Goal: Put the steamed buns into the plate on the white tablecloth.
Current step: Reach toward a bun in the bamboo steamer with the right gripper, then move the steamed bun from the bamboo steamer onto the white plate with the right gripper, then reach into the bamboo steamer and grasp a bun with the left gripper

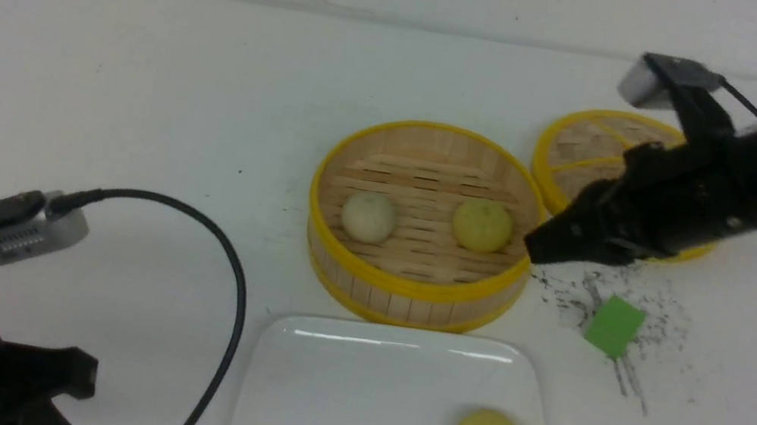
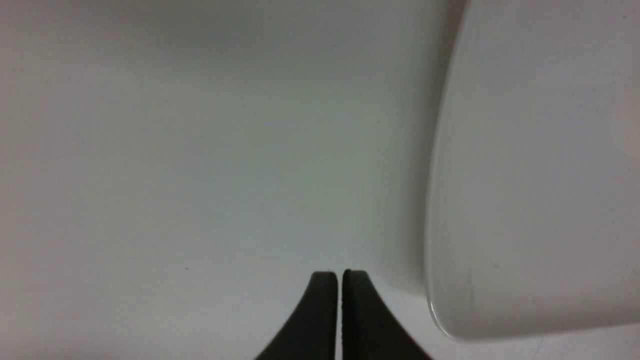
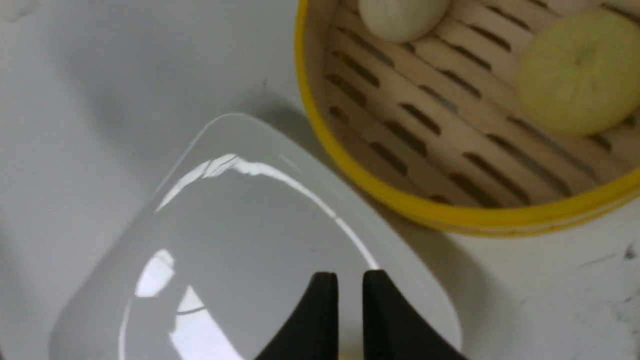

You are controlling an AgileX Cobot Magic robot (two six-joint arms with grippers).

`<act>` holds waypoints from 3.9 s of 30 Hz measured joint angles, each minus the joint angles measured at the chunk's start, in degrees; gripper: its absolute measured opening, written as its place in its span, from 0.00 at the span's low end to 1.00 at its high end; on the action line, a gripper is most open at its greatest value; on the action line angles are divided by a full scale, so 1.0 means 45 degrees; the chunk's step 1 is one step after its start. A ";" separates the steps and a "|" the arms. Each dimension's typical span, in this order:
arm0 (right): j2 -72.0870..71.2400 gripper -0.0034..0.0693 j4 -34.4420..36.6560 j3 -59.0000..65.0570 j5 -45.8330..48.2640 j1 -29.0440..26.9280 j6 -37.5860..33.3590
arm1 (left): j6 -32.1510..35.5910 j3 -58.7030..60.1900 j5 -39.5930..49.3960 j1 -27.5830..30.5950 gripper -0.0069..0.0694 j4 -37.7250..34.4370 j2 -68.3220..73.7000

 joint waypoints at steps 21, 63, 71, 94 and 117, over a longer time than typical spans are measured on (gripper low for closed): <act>0.5322 0.64 -0.5258 -0.3644 -0.3394 0.1149 0.3696 | -0.0498 0.0000 -0.0020 0.0000 0.39 -0.0025 0.0000; -0.0600 0.41 -0.1345 0.5365 -0.4216 0.5927 0.4763 | -0.0510 0.0000 -0.1001 0.0000 0.41 0.0329 0.0000; -0.1478 0.70 -0.2586 0.4778 -0.3578 0.5585 0.4950 | -0.0510 0.0000 -0.1273 0.0000 0.41 0.0392 0.0023; -1.0251 0.03 -0.8955 0.3480 0.3530 0.1231 0.8144 | -0.0293 -0.6945 0.0578 -0.1120 0.50 -0.0135 0.3787; -1.0824 0.04 -0.8912 0.5114 0.2218 0.1234 0.8231 | -0.1153 -1.7084 0.1805 -0.5995 0.65 0.5585 1.3641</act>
